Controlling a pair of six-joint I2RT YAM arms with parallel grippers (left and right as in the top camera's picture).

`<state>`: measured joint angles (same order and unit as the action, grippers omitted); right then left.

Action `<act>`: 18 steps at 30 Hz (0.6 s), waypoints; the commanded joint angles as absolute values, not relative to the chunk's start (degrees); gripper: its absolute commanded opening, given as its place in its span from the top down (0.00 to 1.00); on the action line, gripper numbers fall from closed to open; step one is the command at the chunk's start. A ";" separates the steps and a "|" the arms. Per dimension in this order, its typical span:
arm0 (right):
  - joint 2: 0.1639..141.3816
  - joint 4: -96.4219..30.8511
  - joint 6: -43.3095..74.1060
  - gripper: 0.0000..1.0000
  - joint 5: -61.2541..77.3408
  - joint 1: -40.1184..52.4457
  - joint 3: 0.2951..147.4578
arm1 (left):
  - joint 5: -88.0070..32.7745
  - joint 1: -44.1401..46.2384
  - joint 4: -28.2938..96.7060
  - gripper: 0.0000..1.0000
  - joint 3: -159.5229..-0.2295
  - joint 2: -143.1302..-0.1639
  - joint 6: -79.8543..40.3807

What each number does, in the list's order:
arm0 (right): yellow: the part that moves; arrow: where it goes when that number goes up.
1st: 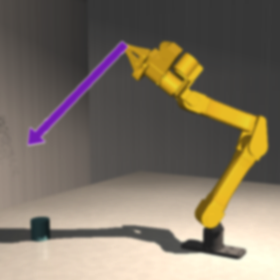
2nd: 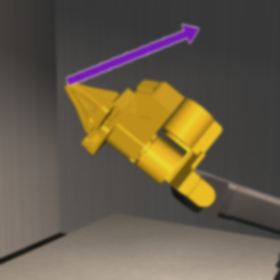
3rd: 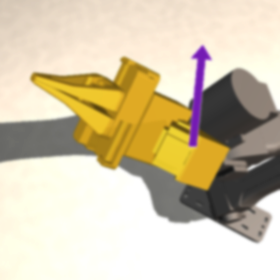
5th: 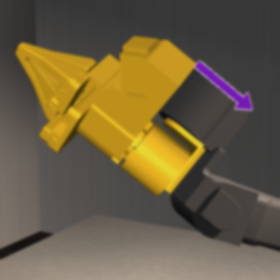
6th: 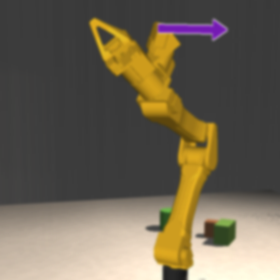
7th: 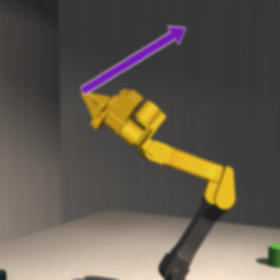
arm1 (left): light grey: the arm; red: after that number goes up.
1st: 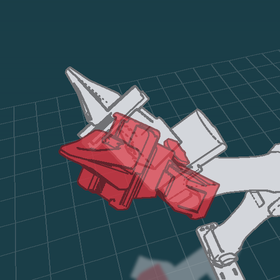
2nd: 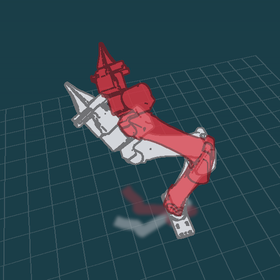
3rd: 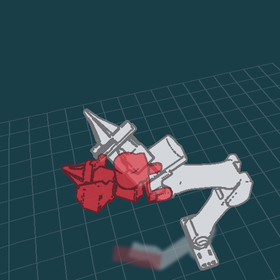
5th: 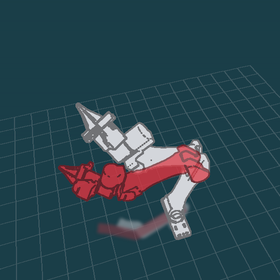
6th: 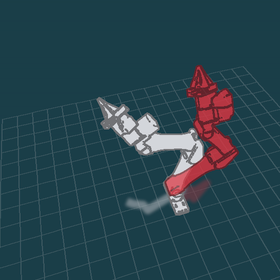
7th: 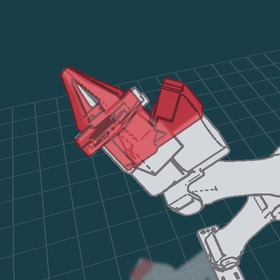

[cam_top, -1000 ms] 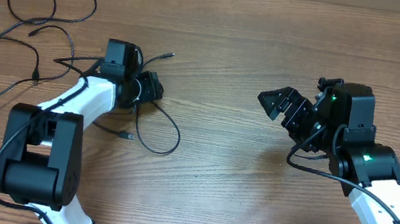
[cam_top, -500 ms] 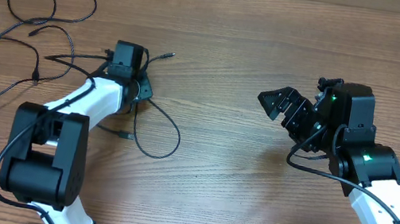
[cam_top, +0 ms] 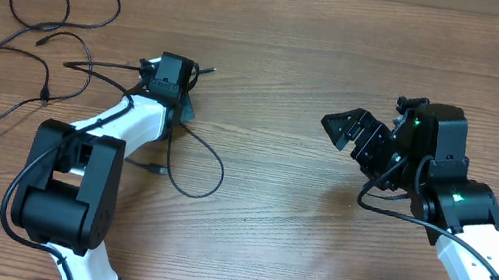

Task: Untangle cables

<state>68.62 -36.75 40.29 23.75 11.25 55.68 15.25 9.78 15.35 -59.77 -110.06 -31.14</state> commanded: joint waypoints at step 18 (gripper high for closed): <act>67.96 -36.58 39.99 0.00 23.38 11.11 55.88 | 9.61 7.27 32.93 0.96 -58.02 -108.01 -30.24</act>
<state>68.62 -36.75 40.27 23.75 11.25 55.68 13.67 9.08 28.14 -62.41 -108.36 -24.64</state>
